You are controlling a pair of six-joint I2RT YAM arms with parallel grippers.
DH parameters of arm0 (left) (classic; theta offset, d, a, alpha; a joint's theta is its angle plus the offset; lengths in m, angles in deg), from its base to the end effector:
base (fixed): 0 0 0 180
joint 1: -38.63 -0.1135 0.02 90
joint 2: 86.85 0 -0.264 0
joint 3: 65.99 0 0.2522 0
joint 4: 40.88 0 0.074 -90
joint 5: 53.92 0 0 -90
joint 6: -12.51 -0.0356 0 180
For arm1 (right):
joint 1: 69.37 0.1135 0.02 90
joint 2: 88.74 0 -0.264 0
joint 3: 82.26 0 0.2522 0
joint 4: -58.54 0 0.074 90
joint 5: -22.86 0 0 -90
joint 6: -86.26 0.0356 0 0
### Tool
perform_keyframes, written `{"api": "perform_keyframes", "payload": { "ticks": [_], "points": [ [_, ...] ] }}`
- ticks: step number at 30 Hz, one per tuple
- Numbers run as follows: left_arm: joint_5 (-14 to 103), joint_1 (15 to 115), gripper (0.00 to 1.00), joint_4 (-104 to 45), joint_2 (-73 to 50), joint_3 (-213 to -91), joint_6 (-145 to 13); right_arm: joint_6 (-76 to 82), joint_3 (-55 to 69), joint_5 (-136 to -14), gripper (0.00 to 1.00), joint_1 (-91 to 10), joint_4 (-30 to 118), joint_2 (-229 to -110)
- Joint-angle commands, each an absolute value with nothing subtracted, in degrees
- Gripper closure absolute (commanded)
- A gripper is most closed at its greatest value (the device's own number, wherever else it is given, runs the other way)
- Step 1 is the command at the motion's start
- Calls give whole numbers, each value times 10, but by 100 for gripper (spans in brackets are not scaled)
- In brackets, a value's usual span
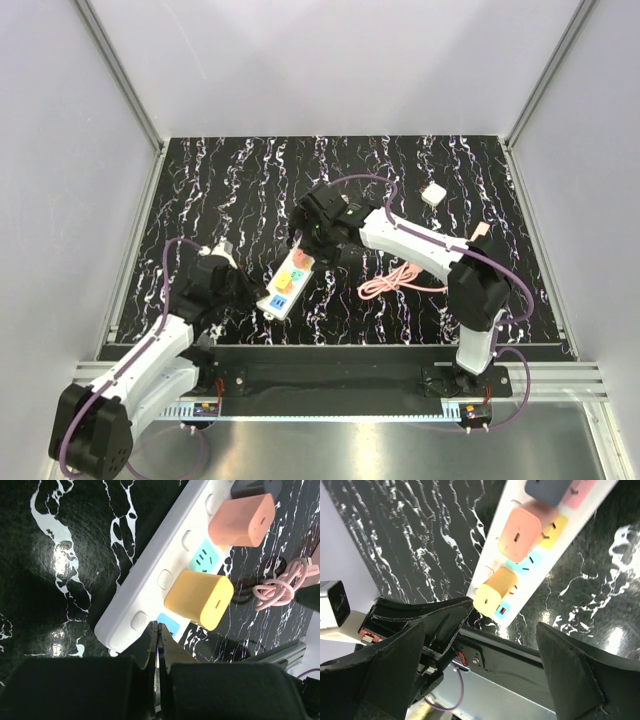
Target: Pull the plug off the socket
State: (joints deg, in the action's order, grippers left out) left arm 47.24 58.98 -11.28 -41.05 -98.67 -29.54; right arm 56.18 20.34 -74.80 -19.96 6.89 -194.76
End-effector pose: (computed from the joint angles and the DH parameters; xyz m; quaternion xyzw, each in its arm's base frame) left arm 0.1491 -0.0627 0.1716 -0.1796 0.8947 -0.2977 0.2803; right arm 0.2613 0.3123 0.2626 0.0672 0.9496 0.2811 0.1212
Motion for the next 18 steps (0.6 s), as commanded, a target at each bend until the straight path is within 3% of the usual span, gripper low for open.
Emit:
{"api": "perform_keyframes", "payload": {
  "ticks": [1, 18],
  "points": [
    [519, 584, 100, -177, -405, -968, -281, 624, 224, -699, 0, -179, 31, -1956],
    [520, 577, 100, -177, -390, -942, -274, 606, 270, -698, 0, -135, 22, -2022]
  ]
}}
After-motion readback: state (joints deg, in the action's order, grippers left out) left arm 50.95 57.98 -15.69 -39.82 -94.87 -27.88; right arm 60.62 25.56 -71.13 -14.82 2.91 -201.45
